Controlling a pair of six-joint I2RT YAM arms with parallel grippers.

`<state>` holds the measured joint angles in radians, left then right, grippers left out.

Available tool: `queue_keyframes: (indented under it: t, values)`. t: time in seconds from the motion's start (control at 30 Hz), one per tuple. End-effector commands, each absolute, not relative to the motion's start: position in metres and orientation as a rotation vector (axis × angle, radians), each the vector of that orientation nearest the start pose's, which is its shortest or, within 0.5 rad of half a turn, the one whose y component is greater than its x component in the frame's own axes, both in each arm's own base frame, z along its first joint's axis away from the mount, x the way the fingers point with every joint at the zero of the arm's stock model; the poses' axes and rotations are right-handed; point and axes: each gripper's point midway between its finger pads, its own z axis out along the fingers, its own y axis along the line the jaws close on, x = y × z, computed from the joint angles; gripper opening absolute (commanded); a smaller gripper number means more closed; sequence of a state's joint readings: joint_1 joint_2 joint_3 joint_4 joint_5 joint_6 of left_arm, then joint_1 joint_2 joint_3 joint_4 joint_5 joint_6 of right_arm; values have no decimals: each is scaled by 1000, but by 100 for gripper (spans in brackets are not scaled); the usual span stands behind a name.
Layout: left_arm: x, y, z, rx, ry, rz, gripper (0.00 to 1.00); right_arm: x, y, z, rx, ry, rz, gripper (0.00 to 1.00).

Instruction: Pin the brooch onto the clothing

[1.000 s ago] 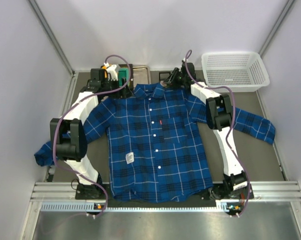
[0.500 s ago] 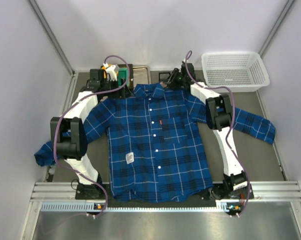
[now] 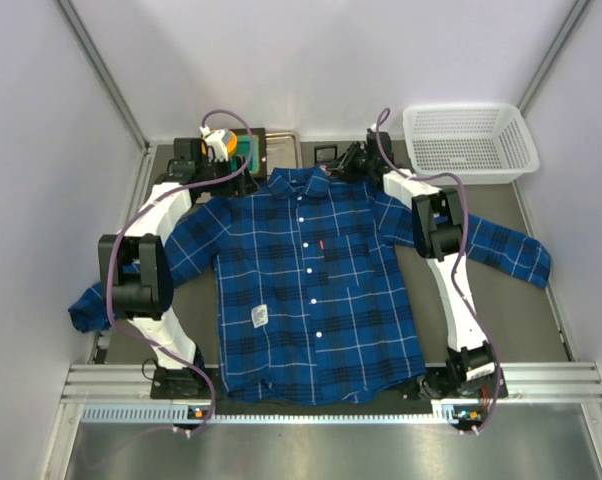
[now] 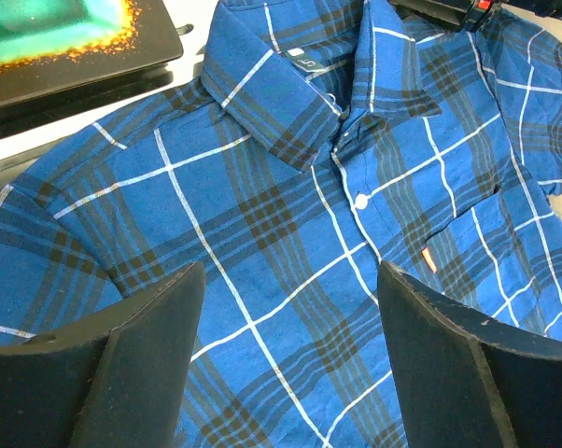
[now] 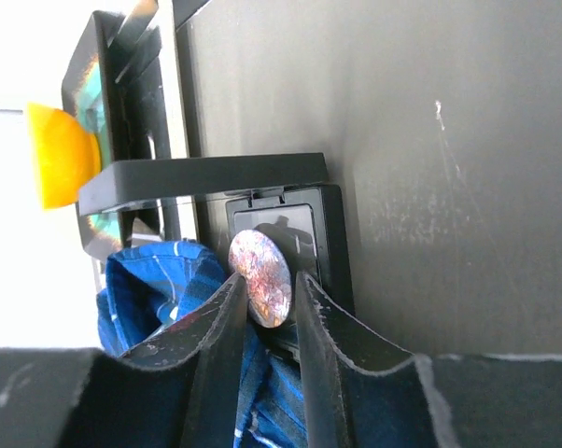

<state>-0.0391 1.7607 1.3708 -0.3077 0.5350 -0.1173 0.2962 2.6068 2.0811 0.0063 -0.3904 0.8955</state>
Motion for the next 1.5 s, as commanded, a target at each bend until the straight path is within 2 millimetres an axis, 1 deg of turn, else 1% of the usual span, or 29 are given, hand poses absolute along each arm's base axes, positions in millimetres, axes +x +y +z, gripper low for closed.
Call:
queue_keyframes:
  t: [0.0,0.07,0.23,0.3,0.37,0.43,0.47,0.57,0.6,0.67,0.7,0.87,0.93,0.97,1.0,1.1,1.13,1.23,1.33,1.4,1.47]
  values:
    - [469,-110,178,225,2172,-686,79,602,287,7,498,2274,1188,28]
    - [469,-109,176,227,2178,-682,79,603,289,9,500,2259,1216,27]
    - [468,-106,173,225,2198,-675,79,604,289,5,492,2251,1247,24]
    - [468,-105,172,222,2201,-673,79,605,290,7,489,2248,1253,24]
    - [468,-105,172,220,2203,-676,79,605,290,4,495,2252,1248,24]
    - [468,-105,171,216,2205,-676,80,604,289,1,497,2258,1245,23]
    - [468,-105,170,215,2207,-675,80,606,290,3,492,2253,1249,22]
    - [468,-104,170,210,2209,-675,80,606,291,5,481,2247,1254,14]
    - [468,-104,169,209,2210,-673,80,606,291,5,474,2245,1259,9]
    - [468,-104,170,210,2208,-671,80,606,293,8,460,2238,1270,5]
    - [467,-104,170,211,2209,-673,80,605,293,11,448,2234,1287,0]
    - [466,-105,171,219,2206,-675,79,609,296,37,422,2168,1353,0]
    - [467,-105,172,225,2199,-678,79,613,295,57,404,2119,1378,0]
    - [467,-105,173,226,2196,-677,80,614,295,62,398,2107,1382,0]
    - [468,-106,174,228,2191,-679,80,616,293,77,390,2079,1381,0]
    - [469,-106,177,237,2181,-681,80,622,287,96,366,2027,1367,0]
    - [469,-106,177,240,2179,-681,80,623,285,107,353,2008,1368,0]
    - [472,-106,181,247,2165,-677,81,625,279,127,316,1971,1355,0]
    - [474,-106,182,252,2157,-675,83,628,268,143,289,1933,1314,0]
    - [476,-106,184,249,2155,-671,86,630,263,149,270,1923,1295,0]
    - [476,-106,184,242,2163,-679,86,628,261,163,241,1904,1305,0]
